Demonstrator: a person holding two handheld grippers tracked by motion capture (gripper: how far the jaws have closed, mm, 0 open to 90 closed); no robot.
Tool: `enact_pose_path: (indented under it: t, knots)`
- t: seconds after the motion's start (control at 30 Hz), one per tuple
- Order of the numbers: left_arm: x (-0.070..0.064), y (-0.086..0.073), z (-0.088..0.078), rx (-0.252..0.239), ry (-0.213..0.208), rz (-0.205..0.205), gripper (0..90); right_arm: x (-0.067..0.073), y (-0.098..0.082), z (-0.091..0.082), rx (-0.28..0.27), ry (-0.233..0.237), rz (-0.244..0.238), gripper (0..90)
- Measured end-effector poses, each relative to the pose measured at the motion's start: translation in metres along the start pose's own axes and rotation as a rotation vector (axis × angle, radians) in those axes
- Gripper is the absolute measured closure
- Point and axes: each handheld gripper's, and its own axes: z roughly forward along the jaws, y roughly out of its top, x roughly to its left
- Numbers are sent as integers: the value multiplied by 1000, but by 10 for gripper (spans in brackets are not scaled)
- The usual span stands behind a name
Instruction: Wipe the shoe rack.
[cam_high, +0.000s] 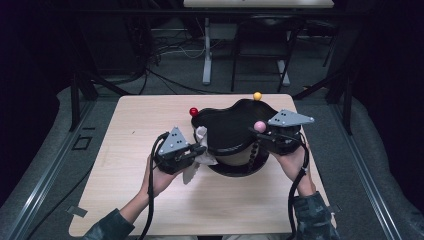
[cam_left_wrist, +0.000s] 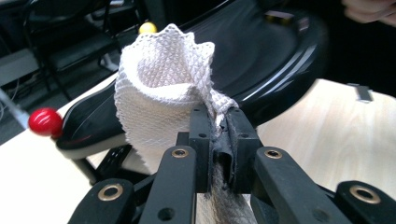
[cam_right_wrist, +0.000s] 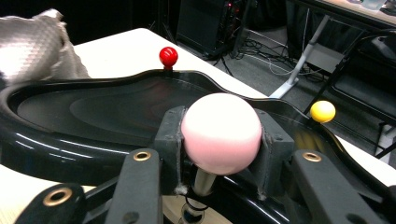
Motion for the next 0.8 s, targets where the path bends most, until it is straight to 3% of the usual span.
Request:
enact_pose_path:
  t: [0.33, 0.53, 0.63, 0.8]
  knots:
    - [-28, 23, -3, -26, -70, 62, 827, 0, 0, 0, 1, 0, 0, 598]
    - [-46, 40, 13, -19, -101, 93, 829, 0, 0, 0, -2, 0, 2, 598]
    - [-54, 48, 23, -7, -99, 111, 829, 0, 0, 0, -2, 0, 1, 598]
    - [-60, 57, 36, 5, -94, 108, 830, 1, 0, 0, -3, -1, 3, 598]
